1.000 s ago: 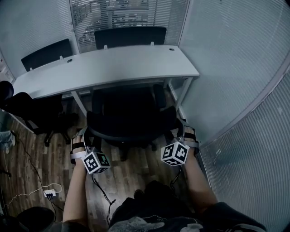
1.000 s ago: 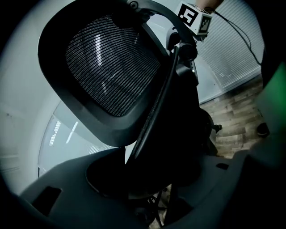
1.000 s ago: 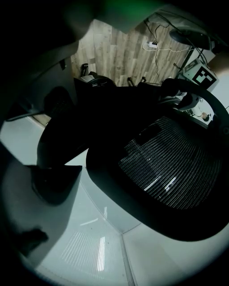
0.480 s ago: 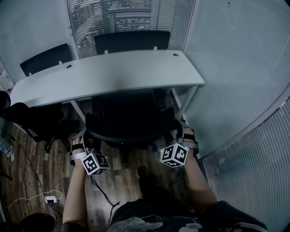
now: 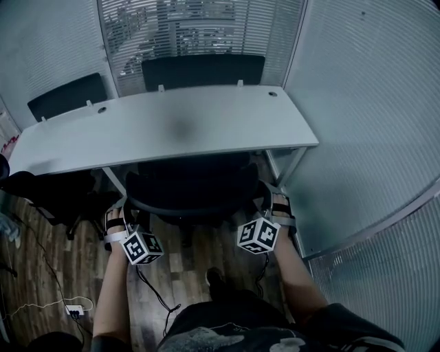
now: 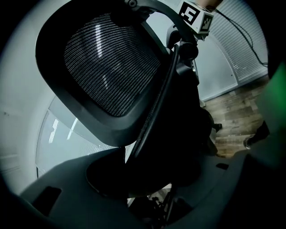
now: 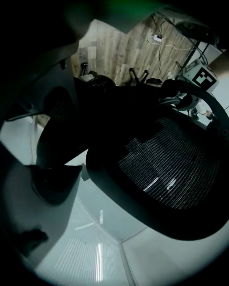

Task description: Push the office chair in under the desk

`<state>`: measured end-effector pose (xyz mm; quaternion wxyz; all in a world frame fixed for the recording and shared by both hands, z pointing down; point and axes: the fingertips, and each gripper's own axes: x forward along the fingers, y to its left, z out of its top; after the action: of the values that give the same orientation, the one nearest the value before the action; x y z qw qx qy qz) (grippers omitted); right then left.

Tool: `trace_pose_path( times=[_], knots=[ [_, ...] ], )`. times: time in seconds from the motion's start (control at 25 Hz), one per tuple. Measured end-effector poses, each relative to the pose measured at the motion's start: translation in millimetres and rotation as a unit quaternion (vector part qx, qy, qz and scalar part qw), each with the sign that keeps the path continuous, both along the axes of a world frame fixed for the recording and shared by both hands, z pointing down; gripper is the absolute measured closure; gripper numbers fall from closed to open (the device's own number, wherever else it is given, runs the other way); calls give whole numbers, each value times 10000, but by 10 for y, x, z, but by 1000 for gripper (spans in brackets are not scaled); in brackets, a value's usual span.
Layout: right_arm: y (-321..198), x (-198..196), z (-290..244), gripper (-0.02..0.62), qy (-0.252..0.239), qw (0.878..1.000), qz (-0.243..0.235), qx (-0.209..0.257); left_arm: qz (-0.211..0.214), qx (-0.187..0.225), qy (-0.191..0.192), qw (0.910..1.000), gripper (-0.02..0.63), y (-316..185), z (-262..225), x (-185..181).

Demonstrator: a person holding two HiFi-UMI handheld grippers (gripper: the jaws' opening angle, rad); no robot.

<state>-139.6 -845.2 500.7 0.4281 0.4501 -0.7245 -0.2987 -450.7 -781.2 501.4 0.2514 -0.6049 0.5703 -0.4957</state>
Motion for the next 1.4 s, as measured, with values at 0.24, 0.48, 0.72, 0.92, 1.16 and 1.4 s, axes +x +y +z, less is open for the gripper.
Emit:
trace_pose_path(
  times=[0.24, 0.48, 0.72, 0.92, 1.16, 1.4],
  knots=[
    [-415, -82, -8, 304, -2, 10000, -75, 11, -64, -44, -15, 10000, 347, -383, -14, -70],
    [-736, -116, -10, 304, -62, 9998, -160, 105, -79, -54, -42, 9999, 348, -699, 1, -98],
    [-964, -187, -24, 304, -85, 9995, -250, 155, -205, -73, -81, 9997, 348, -931, -3, -177],
    [-1161, -215, 3, 304, -116, 9992, -316, 221, -247, -20, -93, 9996, 348, -1121, 28, -200],
    [-1333, -253, 0, 304, -151, 9988, -397, 263, -395, -8, -148, 9991, 348, -1287, 17, -245],
    [-1432, -233, -14, 304, -188, 9984, -443, 301, -485, -82, -169, 9986, 350, -1385, 22, -233]
  ],
)
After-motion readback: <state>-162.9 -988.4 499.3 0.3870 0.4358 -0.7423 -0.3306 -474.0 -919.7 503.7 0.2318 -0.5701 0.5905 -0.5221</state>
